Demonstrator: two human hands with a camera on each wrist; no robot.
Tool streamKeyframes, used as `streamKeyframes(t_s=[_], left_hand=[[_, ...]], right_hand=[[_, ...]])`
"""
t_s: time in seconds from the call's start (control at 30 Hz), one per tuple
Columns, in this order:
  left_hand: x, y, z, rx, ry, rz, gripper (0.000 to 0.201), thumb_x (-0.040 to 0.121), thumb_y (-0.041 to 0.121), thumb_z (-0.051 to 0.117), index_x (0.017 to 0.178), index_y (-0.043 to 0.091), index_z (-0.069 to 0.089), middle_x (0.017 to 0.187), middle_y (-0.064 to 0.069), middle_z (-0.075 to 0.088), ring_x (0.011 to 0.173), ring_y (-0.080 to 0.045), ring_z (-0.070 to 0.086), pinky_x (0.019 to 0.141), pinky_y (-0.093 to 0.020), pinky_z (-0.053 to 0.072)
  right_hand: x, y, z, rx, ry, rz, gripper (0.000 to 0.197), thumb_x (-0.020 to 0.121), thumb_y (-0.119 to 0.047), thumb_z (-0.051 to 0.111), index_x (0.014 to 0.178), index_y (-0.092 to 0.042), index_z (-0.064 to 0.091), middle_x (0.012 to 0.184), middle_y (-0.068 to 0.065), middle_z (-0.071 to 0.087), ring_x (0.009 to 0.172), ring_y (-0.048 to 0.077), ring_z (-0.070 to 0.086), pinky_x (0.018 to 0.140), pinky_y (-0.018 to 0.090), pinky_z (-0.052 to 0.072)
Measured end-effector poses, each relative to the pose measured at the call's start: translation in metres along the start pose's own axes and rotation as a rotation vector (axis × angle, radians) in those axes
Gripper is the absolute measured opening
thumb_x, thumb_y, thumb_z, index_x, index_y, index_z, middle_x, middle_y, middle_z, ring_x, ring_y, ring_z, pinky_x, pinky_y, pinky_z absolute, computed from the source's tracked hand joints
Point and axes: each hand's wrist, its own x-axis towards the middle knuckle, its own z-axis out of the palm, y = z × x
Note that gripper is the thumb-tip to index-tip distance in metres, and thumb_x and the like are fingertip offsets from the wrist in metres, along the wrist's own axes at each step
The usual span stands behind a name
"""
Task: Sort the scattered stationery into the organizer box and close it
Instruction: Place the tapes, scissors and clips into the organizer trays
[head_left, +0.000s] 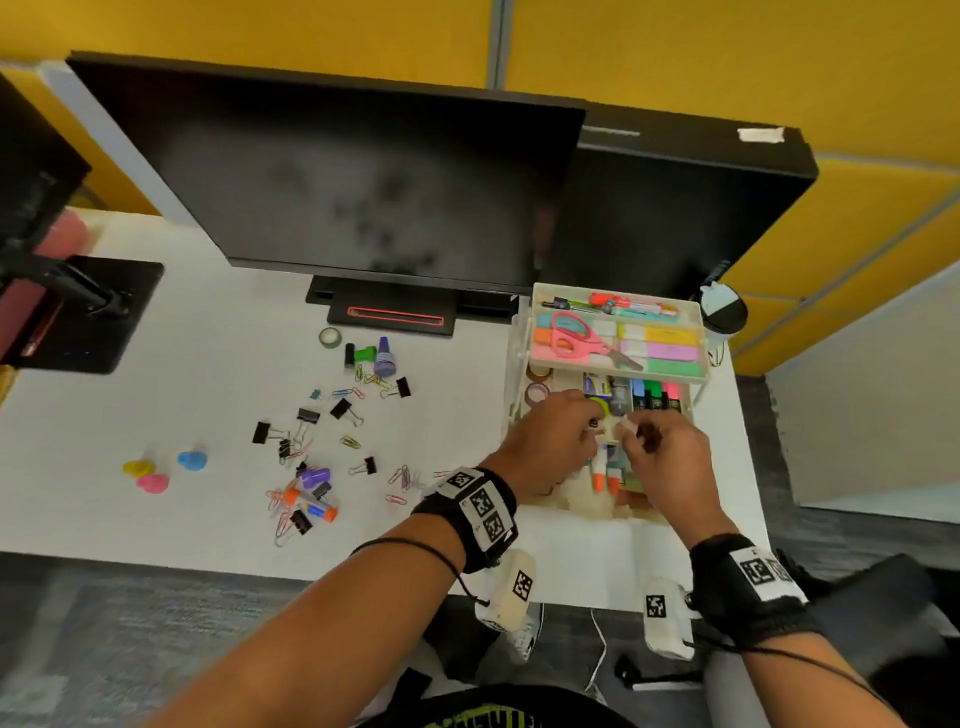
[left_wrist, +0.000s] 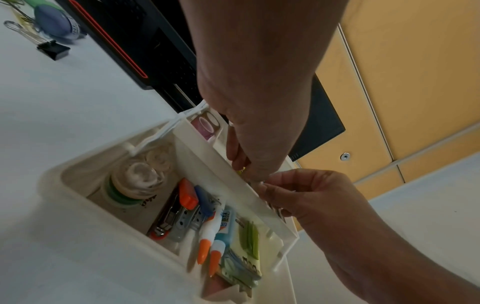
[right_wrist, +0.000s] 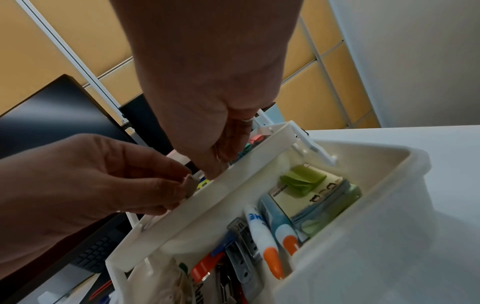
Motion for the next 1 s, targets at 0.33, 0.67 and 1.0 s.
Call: streamKeyframes(t_s=[0.33, 0.67, 1.0], left_hand=[[0.02, 0.018, 0.014, 0.287, -0.07, -0.05, 0.008, 0.089, 0.015, 0.061, 0.087, 0.013, 0.069, 0.089, -0.009, 0.066, 0.079, -0.029, 0.063, 0.058, -0.031, 0.041], [0.025, 0.018, 0.009, 0.308, -0.089, -0.026, 0.014, 0.093, 0.015, 0.064, 0.096, 0.015, 0.077, 0.09, -0.008, 0.065, 0.078, -0.027, 0.063, 0.064, -0.035, 0.052], [0.027, 0.012, 0.017, 0.383, -0.1, 0.008, 0.014, 0.091, 0.015, 0.063, 0.092, 0.015, 0.077, 0.088, -0.008, 0.065, 0.078, -0.029, 0.064, 0.062, -0.035, 0.05]], right_hand=[[0.018, 0.01, -0.002, -0.04, -0.089, -0.189, 0.005, 0.086, -0.007, 0.08, 0.09, -0.008, 0.079, 0.095, 0.007, 0.072, 0.081, 0.02, 0.065, 0.076, 0.032, 0.054], [0.019, 0.013, -0.001, -0.115, -0.168, -0.278, 0.006, 0.091, -0.01, 0.073, 0.09, -0.009, 0.079, 0.095, 0.004, 0.074, 0.093, 0.025, 0.063, 0.084, 0.035, 0.05], [0.004, 0.015, 0.001, -0.075, -0.141, -0.239, 0.016, 0.092, -0.007, 0.072, 0.107, -0.007, 0.078, 0.115, 0.004, 0.056, 0.108, 0.022, 0.057, 0.095, 0.035, 0.053]])
